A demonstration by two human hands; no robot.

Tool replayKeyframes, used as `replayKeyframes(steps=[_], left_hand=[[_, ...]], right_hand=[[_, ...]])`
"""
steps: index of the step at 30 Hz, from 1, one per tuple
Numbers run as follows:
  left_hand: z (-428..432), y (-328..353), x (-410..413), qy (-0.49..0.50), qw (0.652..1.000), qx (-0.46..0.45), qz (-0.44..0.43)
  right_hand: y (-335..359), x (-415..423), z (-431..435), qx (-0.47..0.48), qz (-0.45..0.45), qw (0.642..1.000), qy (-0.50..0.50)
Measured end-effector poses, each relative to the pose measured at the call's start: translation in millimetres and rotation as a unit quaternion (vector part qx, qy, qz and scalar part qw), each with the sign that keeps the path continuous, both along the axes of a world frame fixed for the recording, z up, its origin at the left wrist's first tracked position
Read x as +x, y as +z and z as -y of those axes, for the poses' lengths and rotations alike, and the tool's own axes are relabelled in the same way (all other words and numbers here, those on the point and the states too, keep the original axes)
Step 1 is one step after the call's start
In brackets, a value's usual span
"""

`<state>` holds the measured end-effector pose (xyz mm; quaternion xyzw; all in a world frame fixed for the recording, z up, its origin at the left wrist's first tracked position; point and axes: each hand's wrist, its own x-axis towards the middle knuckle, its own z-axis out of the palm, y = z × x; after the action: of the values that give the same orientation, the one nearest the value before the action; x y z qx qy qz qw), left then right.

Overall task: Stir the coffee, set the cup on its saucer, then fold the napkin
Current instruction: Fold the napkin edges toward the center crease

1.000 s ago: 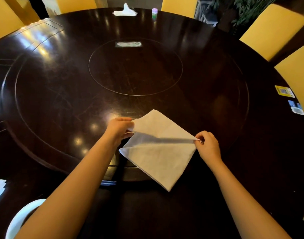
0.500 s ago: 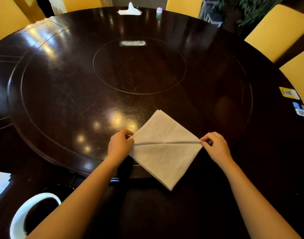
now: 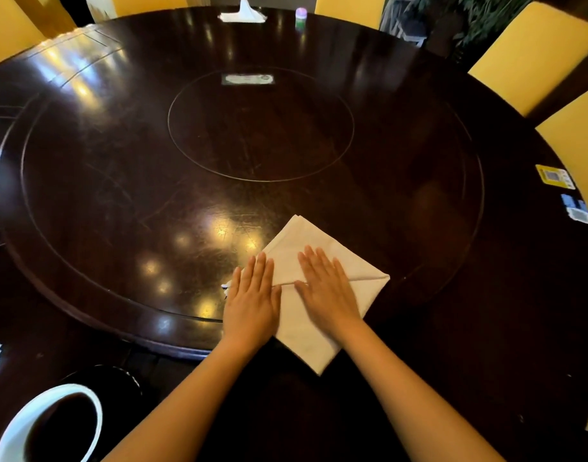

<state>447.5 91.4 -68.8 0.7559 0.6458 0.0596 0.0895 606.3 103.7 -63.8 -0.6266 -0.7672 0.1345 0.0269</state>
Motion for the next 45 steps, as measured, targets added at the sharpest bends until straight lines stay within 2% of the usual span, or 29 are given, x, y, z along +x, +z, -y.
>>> replayKeyframes(steps=[4,6,8,10,12,14,16,18,23,26,28,29,31,33,34,35,39,42,45], left_hand=[[0,-3,-2,-0.028,1.000,0.006,0.004],[1,-2,-1,-0.027,1.000,0.008,-0.007],[3,-1,-3,-0.024,1.000,0.017,-0.007],[5,-2,-7,-0.029,0.999,0.017,-0.030],[7,-1,-11,-0.026,0.999,0.009,-0.046],[8,0,-13,-0.026,0.999,-0.002,-0.048],[8,-1,-16,-0.034,0.998,-0.003,-0.044],[9,-2,-18,-0.037,0.998,-0.008,-0.043],[11,-3,-21,-0.027,0.998,-0.024,-0.045],[10,-4,-20,-0.025,0.999,-0.013,-0.045],[9,-4,-20,-0.027,0.999,-0.006,-0.040],[9,-4,-20,-0.028,0.999,-0.001,-0.039],[8,-5,-20,-0.030,0.999,0.005,-0.039],[9,-5,-19,-0.032,0.999,0.002,-0.039],[10,-5,-19,-0.033,0.999,0.002,-0.042],[10,-5,-19,-0.034,0.998,0.000,-0.043],[9,-4,-21,-0.033,0.998,-0.013,-0.045],[9,-4,-21,-0.031,0.998,-0.016,-0.048],[9,-4,-19,-0.029,0.999,-0.005,-0.034]], right_hand=[[-8,71,2,0.053,0.073,0.992,-0.086],[-3,98,-2,0.027,0.117,0.984,-0.131],[6,105,-9,-0.010,0.128,0.976,-0.177],[12,84,-21,0.027,0.115,0.975,-0.190],[15,40,-36,0.060,0.045,0.990,-0.118],[14,-10,-46,0.024,-0.023,0.999,0.017],[10,-39,-51,-0.007,-0.018,0.994,0.108],[3,-32,-64,0.011,0.012,0.993,0.118],[-1,28,-100,0.026,0.060,0.998,0.024],[1,51,-105,0.025,0.099,0.992,-0.076],[7,45,-97,0.052,0.079,0.989,-0.118],[11,32,-87,0.065,0.049,0.992,-0.093],[15,-1,-57,0.081,0.005,0.996,0.042],[8,-20,-21,0.039,0.016,0.984,0.171],[5,-17,-7,0.010,0.032,0.981,0.192],[0,-7,-1,0.015,0.043,0.983,0.176],[-7,64,3,0.024,0.055,0.998,0.005],[2,109,15,0.001,0.093,0.991,-0.095],[12,115,33,-0.033,0.085,0.984,-0.151]])
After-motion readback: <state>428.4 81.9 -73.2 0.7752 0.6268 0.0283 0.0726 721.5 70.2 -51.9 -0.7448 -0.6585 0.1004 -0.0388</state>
